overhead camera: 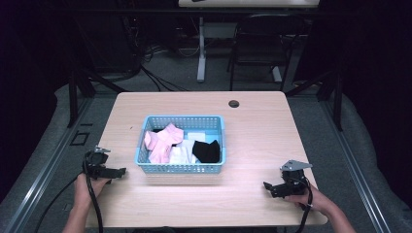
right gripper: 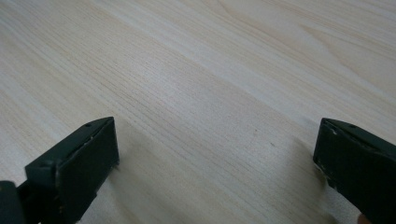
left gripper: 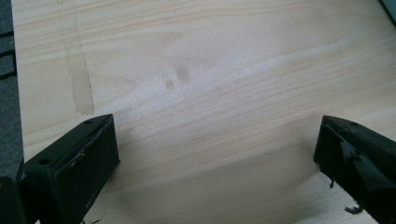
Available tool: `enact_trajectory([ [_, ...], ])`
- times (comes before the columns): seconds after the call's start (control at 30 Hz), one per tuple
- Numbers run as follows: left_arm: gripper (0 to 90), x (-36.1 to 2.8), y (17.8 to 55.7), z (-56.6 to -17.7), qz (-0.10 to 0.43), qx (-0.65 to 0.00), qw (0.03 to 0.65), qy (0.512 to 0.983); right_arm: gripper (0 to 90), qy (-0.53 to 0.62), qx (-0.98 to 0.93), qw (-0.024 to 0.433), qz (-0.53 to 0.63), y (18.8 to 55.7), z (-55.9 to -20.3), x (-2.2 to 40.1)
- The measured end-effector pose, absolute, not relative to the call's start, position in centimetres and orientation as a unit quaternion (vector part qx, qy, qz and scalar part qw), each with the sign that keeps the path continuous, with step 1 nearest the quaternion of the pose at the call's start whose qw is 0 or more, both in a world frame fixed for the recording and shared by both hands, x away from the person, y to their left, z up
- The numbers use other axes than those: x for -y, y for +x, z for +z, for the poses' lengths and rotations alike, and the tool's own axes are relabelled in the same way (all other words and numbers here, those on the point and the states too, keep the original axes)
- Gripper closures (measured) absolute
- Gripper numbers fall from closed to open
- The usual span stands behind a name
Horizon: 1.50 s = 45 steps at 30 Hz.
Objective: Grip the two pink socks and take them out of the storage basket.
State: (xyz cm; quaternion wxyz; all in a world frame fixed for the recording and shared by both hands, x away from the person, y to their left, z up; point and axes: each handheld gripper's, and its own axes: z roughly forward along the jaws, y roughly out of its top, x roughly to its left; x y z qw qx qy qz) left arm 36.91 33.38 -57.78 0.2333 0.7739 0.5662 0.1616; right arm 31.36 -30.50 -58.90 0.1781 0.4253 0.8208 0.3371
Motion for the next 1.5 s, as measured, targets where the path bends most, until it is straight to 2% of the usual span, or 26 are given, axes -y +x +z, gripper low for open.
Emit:
enact_trajectory([
  [0.63,0.2,-32.6,37.1,-57.0,0.157,-0.554,0.208,0.791,0.0,0.426,-0.820,0.180,0.337,31.3,-58.9,30.5],
  [1.5,0.2,-32.5,36.4,-52.4,0.160,-0.550,0.244,0.782,0.0,0.427,-0.820,0.180,0.337,31.3,-58.9,30.5],
])
